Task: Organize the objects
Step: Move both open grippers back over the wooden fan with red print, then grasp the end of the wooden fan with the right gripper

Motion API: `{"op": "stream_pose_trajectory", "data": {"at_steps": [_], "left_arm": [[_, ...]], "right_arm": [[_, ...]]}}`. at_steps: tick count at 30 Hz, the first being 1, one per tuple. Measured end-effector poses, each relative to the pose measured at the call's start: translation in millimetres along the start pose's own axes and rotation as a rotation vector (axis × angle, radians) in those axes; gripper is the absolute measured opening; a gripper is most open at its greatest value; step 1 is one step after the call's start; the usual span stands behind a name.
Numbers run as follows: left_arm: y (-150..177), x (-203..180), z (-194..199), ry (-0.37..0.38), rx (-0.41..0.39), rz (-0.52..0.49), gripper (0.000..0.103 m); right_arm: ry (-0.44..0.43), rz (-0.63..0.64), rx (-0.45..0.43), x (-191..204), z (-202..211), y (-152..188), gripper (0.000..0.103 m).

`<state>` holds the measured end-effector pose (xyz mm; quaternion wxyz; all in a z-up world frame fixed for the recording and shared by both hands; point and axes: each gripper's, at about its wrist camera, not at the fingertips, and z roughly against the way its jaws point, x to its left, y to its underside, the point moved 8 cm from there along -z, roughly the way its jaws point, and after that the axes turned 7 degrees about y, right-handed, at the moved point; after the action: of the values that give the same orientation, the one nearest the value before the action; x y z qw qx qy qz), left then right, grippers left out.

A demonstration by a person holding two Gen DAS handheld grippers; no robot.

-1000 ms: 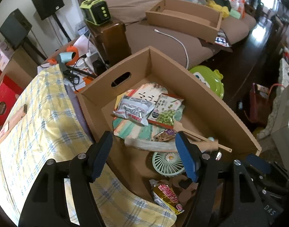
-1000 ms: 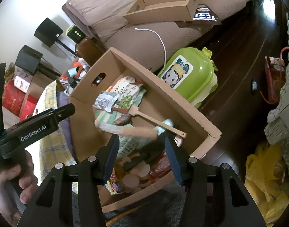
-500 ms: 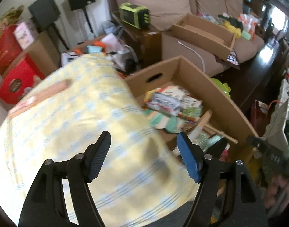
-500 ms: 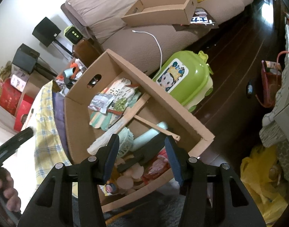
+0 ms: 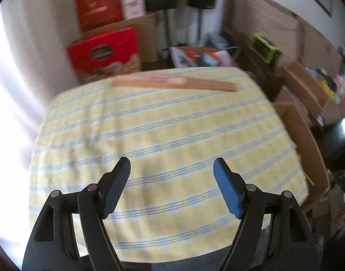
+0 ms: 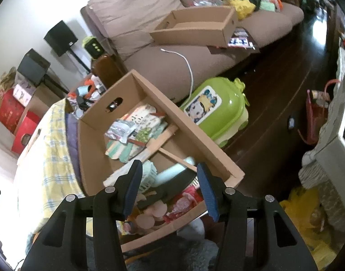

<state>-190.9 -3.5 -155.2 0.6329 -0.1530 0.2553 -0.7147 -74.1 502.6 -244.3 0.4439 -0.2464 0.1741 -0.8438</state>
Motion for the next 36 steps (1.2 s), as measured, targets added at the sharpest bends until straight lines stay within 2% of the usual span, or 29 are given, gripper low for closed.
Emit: {"op": "stream_pose_trajectory", "data": {"at_steps": [3,7,10,12,16,22,25,27,29,31,34,36], "left_arm": [[-1.2,33.1,2.2,0.022,0.008,0.068,0.073],[-20.5,57.4,4.9,0.011,-0.044,0.092,0.073],[-37.4,64.9,16.6,-0.04,-0.141,0.081,0.073],[-47.9,59.2,27.6,-0.054,-0.212,0.032,0.073],[-66.3,52.6,31.6,-0.073,-0.277,-0.007,0.073],[-77.7,65.9,13.8,-0.077,-0.263,0.018,0.073],[-72.3,72.5,5.0,-0.092,-0.246,0.023,0.073],[-68.5,78.9,-1.2,-0.096,-0.23,0.029,0.073],[-64.0,84.5,-5.5,-0.102,-0.218,0.035,0.073],[-59.0,88.5,-8.1,-0.101,-0.21,0.044,0.073],[-54.1,93.8,-12.6,-0.103,-0.194,0.048,0.073],[-52.7,95.2,-15.0,-0.108,-0.187,0.046,0.073]], "right_arm": [[-0.019,0.077,-0.002,25.2,18.3,-5.7,0.052],[-0.089,0.172,0.035,78.7,35.1,-13.4,0.052],[-0.133,0.287,0.023,135.5,45.7,-19.3,0.052],[-0.14,0.356,-0.003,173.2,50.8,-22.9,0.052],[-0.166,0.461,-0.022,235.7,48.7,-23.5,0.052],[-0.18,0.618,-0.028,312.2,25.1,-18.9,0.052],[-0.192,0.713,0.026,349.6,-4.0,-12.2,0.06],[-0.168,0.796,0.095,374.9,-33.0,-4.8,0.06],[-0.119,0.858,0.082,400.5,-59.7,-9.2,0.061],[-0.113,0.917,0.085,422.1,-78.4,-9.5,0.064],[-0.15,0.985,0.096,452.3,-100.7,-6.4,0.073],[-0.173,1.016,0.071,468.5,-109.4,-5.1,0.082]]}}
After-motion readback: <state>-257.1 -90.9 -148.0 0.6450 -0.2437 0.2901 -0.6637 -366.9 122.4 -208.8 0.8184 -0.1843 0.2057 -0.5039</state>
